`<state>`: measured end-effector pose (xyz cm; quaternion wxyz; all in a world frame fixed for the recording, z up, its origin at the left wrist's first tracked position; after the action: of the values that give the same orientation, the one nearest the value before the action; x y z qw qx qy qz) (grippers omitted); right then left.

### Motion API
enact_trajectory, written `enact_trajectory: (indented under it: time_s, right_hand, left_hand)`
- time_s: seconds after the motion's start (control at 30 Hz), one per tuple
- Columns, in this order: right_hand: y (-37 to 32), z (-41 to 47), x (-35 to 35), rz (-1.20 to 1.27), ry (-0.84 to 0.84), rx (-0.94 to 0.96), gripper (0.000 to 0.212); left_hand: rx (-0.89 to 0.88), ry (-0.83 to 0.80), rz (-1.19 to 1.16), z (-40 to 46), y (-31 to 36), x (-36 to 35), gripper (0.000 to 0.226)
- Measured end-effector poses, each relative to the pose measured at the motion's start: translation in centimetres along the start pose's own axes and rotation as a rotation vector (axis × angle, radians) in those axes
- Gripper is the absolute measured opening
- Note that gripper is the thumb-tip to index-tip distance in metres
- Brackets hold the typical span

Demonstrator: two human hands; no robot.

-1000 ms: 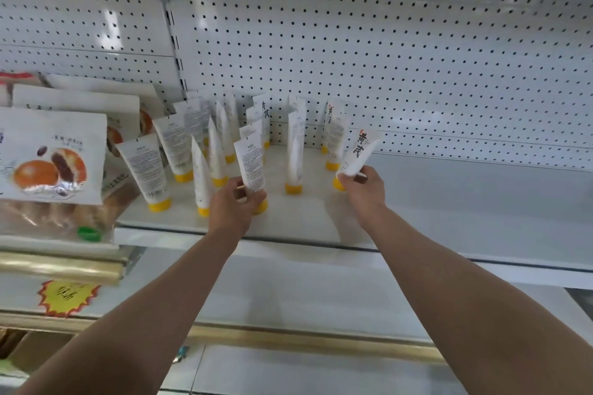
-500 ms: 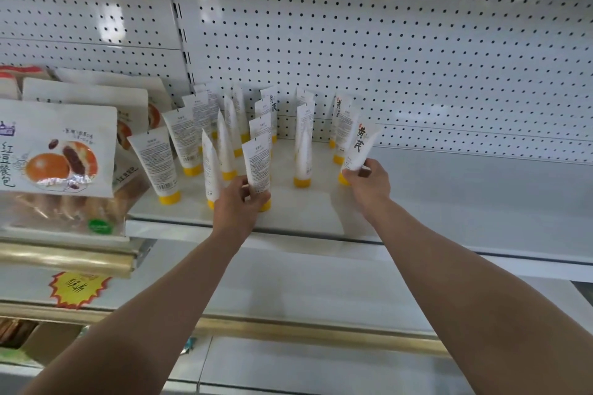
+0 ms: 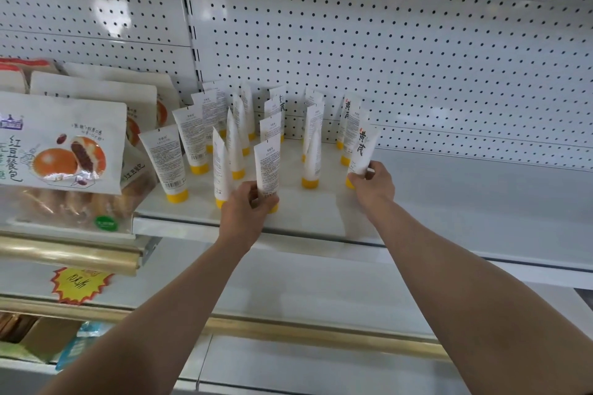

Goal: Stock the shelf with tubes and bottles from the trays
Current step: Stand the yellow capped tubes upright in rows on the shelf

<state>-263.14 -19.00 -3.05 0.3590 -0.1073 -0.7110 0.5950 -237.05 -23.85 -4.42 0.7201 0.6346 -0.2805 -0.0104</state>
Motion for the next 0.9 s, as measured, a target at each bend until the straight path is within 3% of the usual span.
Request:
enact_trajectory:
  time_s: [0.9]
  right_hand:
    - [0.16, -0.03, -0.57, -0.125, 0.044, -0.058, 0.039]
  left_hand:
    - [-0.067, 0.018, 0.072, -0.5, -0.25, -0.1, 0.031]
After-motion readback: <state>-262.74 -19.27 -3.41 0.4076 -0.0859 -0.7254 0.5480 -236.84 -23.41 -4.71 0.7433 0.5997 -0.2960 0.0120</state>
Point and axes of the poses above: each hand's wrist, its own z-axis towards the middle knuckle, its own x-axis out of the back of the hand, y = z × x, the point moved 2 cm from there along z, towards the middle knuckle, and after that the axes turned 14 degrees about -y, right-handed, at the moved point
